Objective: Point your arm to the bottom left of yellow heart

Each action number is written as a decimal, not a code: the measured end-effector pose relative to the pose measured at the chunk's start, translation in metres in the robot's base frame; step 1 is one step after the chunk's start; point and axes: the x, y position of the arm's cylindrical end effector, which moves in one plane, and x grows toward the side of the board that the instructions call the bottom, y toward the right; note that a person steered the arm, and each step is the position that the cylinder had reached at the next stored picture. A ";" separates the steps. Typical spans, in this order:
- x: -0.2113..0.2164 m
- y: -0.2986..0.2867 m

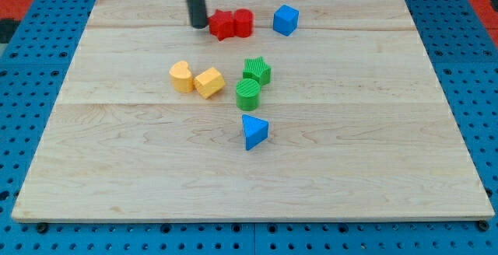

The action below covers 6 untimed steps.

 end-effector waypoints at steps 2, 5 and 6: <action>-0.003 0.049; 0.104 -0.015; 0.121 -0.072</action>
